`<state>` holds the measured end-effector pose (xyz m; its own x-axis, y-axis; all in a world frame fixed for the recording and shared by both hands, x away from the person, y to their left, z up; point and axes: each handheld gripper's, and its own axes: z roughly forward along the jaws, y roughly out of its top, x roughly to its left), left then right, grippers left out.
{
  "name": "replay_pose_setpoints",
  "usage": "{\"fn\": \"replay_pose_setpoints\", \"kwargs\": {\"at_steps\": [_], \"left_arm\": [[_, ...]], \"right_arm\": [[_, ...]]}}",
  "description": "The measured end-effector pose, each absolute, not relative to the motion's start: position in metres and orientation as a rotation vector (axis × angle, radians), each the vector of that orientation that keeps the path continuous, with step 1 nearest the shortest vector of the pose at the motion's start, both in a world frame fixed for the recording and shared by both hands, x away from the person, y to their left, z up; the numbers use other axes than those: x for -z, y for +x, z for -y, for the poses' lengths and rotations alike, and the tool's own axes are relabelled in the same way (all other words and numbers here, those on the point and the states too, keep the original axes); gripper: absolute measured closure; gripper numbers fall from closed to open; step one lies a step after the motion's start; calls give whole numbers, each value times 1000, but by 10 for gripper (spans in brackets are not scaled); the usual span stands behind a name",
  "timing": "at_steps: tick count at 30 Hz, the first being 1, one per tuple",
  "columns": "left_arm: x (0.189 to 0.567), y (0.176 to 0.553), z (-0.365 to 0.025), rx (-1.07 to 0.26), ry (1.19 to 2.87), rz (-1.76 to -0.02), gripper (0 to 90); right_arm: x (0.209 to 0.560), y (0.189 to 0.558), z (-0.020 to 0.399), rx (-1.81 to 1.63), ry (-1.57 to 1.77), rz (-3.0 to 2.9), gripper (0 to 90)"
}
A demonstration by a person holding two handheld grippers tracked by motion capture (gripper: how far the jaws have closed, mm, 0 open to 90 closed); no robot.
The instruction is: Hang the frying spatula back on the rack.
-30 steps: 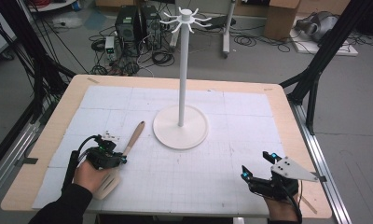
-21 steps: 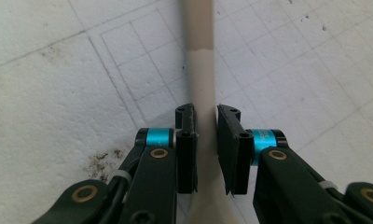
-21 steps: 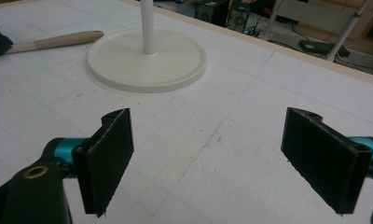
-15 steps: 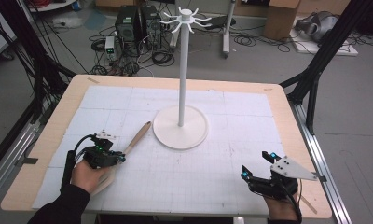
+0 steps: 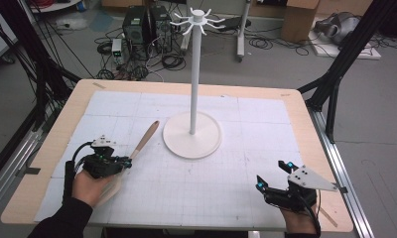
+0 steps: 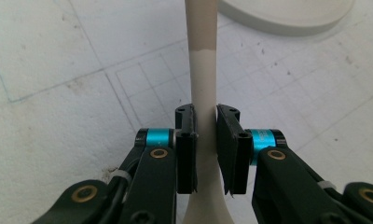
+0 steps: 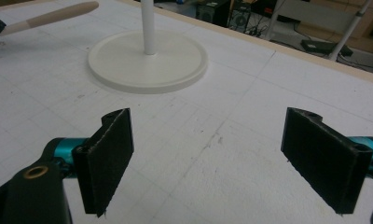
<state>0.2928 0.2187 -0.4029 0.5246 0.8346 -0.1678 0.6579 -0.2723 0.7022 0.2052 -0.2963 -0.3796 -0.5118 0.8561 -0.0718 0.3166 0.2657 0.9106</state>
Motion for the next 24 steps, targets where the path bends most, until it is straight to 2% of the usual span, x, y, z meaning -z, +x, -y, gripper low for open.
{"fn": "replay_pose_setpoints", "kwargs": {"at_steps": [14, 24], "left_arm": [[380, 273, -217, -373, 1878, -1012, 777], [366, 259, -199, -373, 1837, -880, 777]], "right_arm": [[377, 209, 285, -1312, 1047, -1978, 156], [368, 217, 253, -1497, 1011, -2011, 155]]}}
